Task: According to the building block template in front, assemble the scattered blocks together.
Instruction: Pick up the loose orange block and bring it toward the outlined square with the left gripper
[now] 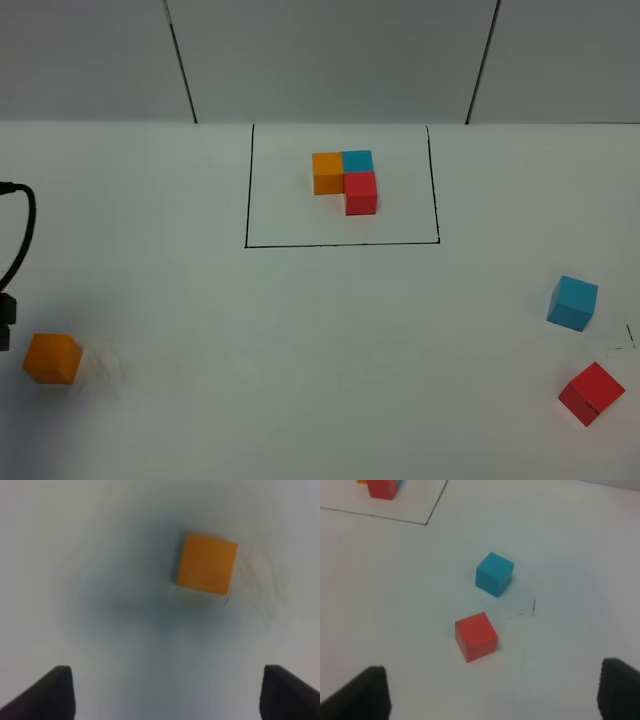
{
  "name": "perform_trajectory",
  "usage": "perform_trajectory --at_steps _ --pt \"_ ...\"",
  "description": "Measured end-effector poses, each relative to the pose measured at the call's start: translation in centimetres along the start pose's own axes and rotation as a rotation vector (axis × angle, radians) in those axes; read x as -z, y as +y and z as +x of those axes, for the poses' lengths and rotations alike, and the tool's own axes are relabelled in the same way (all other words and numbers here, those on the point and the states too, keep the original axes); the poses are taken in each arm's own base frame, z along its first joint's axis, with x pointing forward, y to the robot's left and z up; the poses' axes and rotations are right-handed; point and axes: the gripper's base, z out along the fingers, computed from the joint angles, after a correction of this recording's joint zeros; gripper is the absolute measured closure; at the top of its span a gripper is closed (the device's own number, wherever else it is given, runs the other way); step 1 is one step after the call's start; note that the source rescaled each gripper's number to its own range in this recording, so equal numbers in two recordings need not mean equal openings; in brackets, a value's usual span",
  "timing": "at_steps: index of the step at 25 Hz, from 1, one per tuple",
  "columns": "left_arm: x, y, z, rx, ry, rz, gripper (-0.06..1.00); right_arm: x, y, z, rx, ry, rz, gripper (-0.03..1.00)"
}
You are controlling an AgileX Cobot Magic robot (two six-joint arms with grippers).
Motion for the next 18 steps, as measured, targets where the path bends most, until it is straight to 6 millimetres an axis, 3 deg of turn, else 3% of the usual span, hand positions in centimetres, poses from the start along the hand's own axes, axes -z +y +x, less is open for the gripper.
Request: perform_trajectory --at_steps 11,18 --pt "-7.0 -1.5 -2.0 -0.060 0.114 0.062 0.29 0.0 0.0 0.0 0.001 0.000 0.000 0.26" --pt "-9.7 -1.6 -2.5 -0.057 0.130 0.059 0.29 0.0 0.0 0.0 0.001 0.000 0.000 0.26"
